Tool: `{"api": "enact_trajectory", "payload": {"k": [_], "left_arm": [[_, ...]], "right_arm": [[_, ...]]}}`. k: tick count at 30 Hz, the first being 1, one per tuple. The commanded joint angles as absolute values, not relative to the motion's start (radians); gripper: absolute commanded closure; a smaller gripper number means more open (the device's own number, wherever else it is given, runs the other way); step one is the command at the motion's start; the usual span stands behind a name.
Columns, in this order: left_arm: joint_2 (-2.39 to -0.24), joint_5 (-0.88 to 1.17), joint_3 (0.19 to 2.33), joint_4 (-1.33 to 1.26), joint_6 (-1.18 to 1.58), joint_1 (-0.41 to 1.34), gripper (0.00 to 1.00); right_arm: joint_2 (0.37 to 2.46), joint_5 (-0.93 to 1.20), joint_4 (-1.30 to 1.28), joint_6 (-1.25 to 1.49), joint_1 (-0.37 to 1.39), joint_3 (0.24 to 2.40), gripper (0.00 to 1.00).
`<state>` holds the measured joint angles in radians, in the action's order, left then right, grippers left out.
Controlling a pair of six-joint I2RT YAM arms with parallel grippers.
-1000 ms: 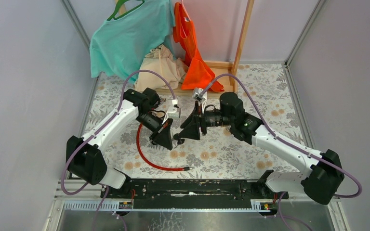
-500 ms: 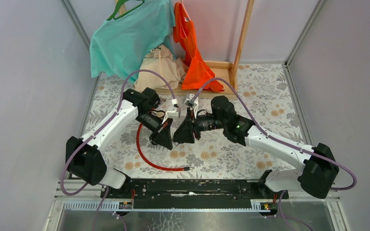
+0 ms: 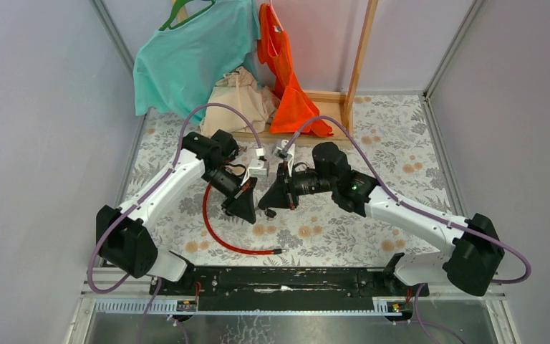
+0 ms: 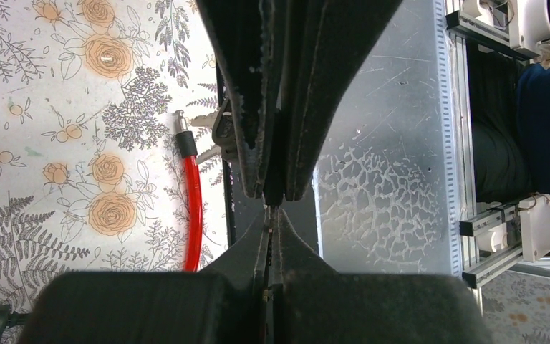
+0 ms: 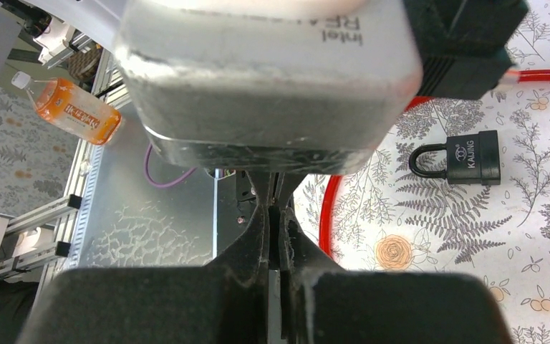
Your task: Unlock with the key
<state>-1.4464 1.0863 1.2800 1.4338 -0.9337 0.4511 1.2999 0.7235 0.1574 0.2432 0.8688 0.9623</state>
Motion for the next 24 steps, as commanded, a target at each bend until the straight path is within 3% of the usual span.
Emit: {"api": "enact_trajectory", "payload": {"k": [1, 2, 5, 6, 10, 14, 24], "left_arm": [[-1.421, 1.1, 1.329, 1.45, -0.914, 0.451, 0.98], [-1.419, 1.098, 1.33, 1.45, -0.913, 0.451, 0.94], [-1.406, 1.094, 1.329, 1.451, -0.911, 0.451, 0.72], [-1.4, 1.093, 1.33, 1.451, -0.911, 0.451, 0.61], [-1.371, 1.072, 1.328, 1.451, -0.92, 0.449, 0.39], [-1.339, 1.063, 1.315, 1.444, -0.939, 0.446, 0.34], [-1.356, 1.122, 1.326, 1.339, -0.844, 0.448, 0.37]], "right_arm": [[1.255, 0.713, 0.098, 0.209, 0.885, 0.981, 1.0], [1.24, 0.699, 0.116, 0.215, 0.884, 0.967, 1.0], [1.184, 0.641, 0.191, 0.251, 0.884, 0.917, 1.0], [1.167, 0.622, 0.216, 0.263, 0.885, 0.904, 1.0], [1.118, 0.589, 0.285, 0.312, 0.885, 0.857, 1.0], [1.102, 0.601, 0.304, 0.335, 0.885, 0.843, 1.0], [1.138, 0.649, 0.302, 0.359, 0.884, 0.875, 1.0]]}}
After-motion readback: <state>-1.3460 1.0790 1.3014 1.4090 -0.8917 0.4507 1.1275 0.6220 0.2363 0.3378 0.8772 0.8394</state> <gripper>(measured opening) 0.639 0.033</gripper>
